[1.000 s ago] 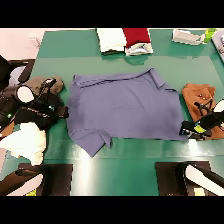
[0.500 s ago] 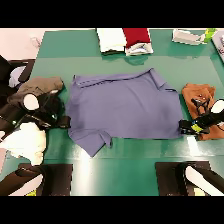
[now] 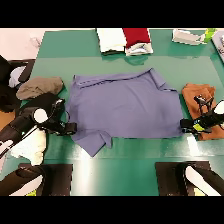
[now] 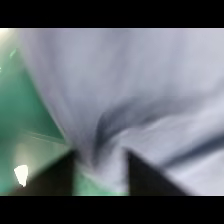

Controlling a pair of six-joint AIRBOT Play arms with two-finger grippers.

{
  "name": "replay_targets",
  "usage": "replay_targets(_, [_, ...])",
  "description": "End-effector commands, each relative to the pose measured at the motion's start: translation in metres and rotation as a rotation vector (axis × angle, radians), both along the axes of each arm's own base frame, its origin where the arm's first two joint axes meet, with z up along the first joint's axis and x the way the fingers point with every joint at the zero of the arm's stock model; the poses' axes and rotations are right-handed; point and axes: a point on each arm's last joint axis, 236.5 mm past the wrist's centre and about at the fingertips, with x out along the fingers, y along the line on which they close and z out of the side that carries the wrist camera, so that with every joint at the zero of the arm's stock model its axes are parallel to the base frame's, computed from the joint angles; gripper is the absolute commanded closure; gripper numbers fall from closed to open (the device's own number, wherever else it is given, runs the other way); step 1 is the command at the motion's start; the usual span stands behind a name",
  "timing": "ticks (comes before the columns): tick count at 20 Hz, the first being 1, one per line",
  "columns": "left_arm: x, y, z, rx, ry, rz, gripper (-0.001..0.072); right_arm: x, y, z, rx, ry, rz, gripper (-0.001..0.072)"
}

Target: Fold the shirts.

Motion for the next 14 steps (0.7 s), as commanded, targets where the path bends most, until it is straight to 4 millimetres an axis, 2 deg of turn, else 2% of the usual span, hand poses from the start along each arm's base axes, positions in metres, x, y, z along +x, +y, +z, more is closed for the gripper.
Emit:
replay_targets(1, [0.007, -0.008, 0.004, -0.031, -0.028, 0.006, 0.0683, 0.004, 0.000, 0.004, 0.000, -0.013, -0.002, 0.0691])
replay_targets(2, [0.010, -0.009, 0.011, -0.032, -0.042, -0.013, 0.0683, 0.009, -0.002, 0.009, -0.004, -0.029, -0.003, 0.0691])
replay_targets(4, [0.033, -0.010, 0.047, -0.030, -0.142, -0.056, 0.0683, 0.029, 0.000, 0.032, 0.012, -0.094, -0.008, 0.0691])
replay_targets(6, [0.071, -0.008, 0.121, -0.019, -0.358, -0.076, 0.0683, 0.065, 0.005, 0.081, 0.031, -0.253, -0.008, 0.0691])
replay_targets(8, [0.100, 0.003, 0.228, 0.009, -0.639, -0.078, 0.0683, 0.096, 0.004, 0.151, 0.009, -0.459, -0.001, 0.0691])
replay_targets(9, [0.106, 0.011, 0.292, 0.021, -0.793, -0.066, 0.0683, 0.108, 0.001, 0.198, -0.027, -0.583, 0.006, 0.0691])
replay_targets(10, [0.103, 0.019, 0.352, 0.022, -0.937, -0.047, 0.0683, 0.114, -0.002, 0.248, -0.071, -0.713, 0.014, 0.0691])
replay_targets(12, [0.078, 0.032, 0.467, -0.008, -1.202, -0.004, 0.0683, 0.109, -0.004, 0.347, -0.157, -0.965, 0.024, 0.0691])
replay_targets(13, [0.057, 0.038, 0.518, -0.037, -1.320, 0.015, 0.0683, 0.100, -0.002, 0.398, -0.195, -1.100, 0.027, 0.0691])
replay_targets(14, [0.036, 0.044, 0.558, -0.062, -1.414, 0.031, 0.0683, 0.087, 0.002, 0.443, -0.229, -1.218, 0.029, 0.0691])
